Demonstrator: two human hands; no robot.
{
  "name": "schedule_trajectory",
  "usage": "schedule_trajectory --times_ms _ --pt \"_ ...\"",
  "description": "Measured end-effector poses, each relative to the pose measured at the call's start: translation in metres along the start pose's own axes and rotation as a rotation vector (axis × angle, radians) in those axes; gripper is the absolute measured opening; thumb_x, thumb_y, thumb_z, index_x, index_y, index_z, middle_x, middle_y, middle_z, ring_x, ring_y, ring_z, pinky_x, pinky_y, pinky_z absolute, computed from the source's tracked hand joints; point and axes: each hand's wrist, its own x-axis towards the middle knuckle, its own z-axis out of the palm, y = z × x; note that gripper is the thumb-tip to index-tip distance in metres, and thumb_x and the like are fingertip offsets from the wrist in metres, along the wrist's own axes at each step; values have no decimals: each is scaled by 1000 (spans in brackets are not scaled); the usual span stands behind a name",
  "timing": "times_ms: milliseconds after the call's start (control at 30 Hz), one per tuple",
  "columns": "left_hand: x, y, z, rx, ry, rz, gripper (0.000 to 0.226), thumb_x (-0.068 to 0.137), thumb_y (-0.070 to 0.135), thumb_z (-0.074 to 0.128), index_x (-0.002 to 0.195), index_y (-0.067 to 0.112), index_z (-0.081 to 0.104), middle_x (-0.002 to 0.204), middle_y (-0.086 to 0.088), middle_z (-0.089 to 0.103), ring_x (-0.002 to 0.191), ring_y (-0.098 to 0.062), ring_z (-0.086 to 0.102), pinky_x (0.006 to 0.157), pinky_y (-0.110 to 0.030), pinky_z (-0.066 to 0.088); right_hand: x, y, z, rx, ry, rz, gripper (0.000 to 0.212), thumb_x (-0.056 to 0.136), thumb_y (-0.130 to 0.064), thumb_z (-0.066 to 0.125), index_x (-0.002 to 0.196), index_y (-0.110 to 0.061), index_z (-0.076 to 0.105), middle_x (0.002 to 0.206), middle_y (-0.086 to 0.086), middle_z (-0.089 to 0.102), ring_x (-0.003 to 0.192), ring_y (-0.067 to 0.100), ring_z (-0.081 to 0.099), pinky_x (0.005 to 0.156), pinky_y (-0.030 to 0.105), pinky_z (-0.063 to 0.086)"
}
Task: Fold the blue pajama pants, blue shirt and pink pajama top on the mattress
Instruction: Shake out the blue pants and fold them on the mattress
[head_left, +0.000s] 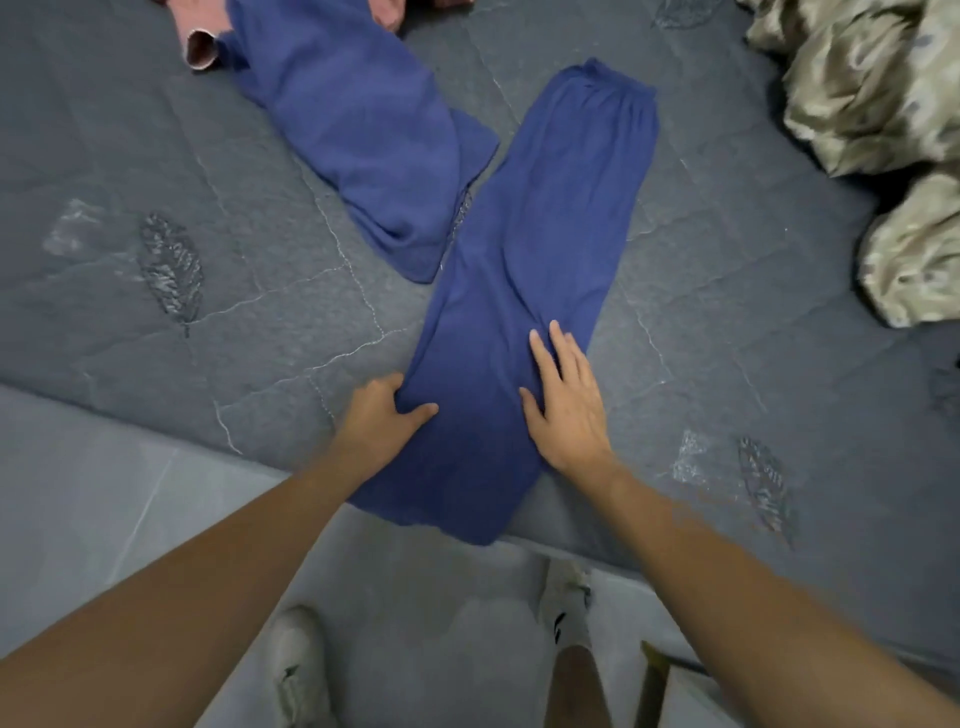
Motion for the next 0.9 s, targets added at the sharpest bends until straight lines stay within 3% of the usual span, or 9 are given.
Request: schedule_trajectory --times_ms 133,300,433,567,633,700,800,867,900 --pt "-24 -18 -5 -48 -39 -14 23 86 30 78 92 15 63 86 2 68 85 -23 66 73 -34 49 -49 -38 16 238 209 389 73 86 -22 72 149 -9 39 141 15 42 130 33 41 112 42 35" --pt "-47 -24 -8 -191 -12 34 44 85 17 79 110 18 43 85 7 56 75 -7 58 65 -23 44 -77 -71 19 524 133 822 50 85 -29 79 122 -13 50 110 9 65 105 35 62 79 32 41" --pt "-68 -48 -13 -257 -43 22 49 84 17 80 114 22 41 94 -1 67 88 -17 69 76 -39 58 -94 -90 21 578 -34 871 47 76 -36 85 109 -12 61 110 10 70 102 32 66 81 40 54" --pt "-82 -62 -20 -200 -103 -20 37 87 19 76 112 17 49 109 -6 66 101 -26 66 86 -48 56 -120 -103 36 680 -213 833 30 74 -30 86 78 -7 67 75 4 68 74 23 65 66 39 53" --pt "-85 -63 -23 -187 -123 -33 28 91 15 72 110 9 53 107 -6 67 101 -28 66 87 -48 55 -130 -108 39 778 -180 816 22 82 -23 81 83 -3 71 78 6 69 74 20 62 71 44 55" --pt "-87 -60 -30 -219 -127 -16 24 93 12 69 112 9 53 107 -3 65 102 -26 65 89 -45 54 -135 -113 33 867 -135 818 20 90 -22 73 96 -3 71 95 10 75 84 21 68 83 46 57" --pt "-94 -55 -41 -284 -120 38 30 95 6 64 117 16 48 114 2 60 103 -18 62 90 -40 53 -145 -120 20 915 -109 771 21 99 -25 63 113 -9 68 109 2 74 98 16 70 85 33 58" --pt "-101 -52 -47 -309 -136 58 33 95 4 63 118 21 46 123 0 58 105 -23 63 80 -47 59 -153 -121 12 983 -58 746 19 100 -24 62 117 -15 66 110 -4 73 98 8 69 81 23 56" --pt "-106 -50 -49 -330 -152 47 34 96 5 62 118 24 46 125 1 57 102 -25 64 67 -48 61 -157 -121 8 1027 -36 750 18 100 -24 64 116 -16 65 110 -4 73 97 7 70 81 23 57"
